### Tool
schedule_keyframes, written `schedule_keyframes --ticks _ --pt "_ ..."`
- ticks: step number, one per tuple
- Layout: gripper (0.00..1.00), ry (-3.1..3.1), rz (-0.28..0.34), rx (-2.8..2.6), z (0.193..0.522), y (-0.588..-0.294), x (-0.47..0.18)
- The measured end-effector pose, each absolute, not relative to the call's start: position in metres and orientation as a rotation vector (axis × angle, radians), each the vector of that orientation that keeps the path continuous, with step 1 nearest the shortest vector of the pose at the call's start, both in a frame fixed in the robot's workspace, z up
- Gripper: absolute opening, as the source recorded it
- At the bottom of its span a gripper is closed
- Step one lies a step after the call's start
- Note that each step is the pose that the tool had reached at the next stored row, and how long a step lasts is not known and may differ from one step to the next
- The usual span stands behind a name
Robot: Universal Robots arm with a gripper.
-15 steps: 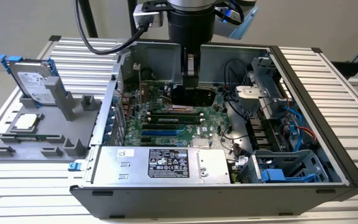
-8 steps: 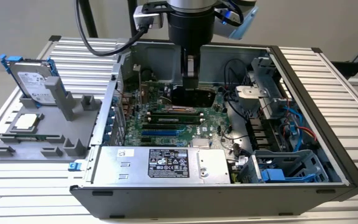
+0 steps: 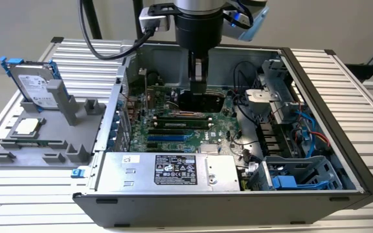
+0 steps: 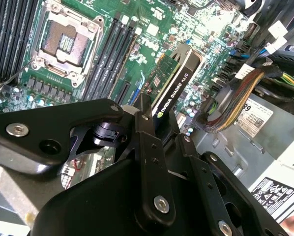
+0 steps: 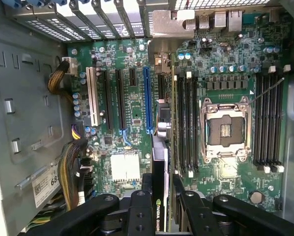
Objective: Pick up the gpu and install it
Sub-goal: 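Insert the gpu into the slot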
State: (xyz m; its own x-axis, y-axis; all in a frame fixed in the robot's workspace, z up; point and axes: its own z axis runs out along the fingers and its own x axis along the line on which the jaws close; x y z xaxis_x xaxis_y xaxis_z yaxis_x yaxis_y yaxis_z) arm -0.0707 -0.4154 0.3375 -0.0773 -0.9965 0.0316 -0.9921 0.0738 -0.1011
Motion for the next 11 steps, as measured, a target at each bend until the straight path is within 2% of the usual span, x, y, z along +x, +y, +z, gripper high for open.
schedule_keyframes --ticks 11 --pt "0.0 2.27 -0.153 -2.104 0.3344 -0.4154 -0.0708"
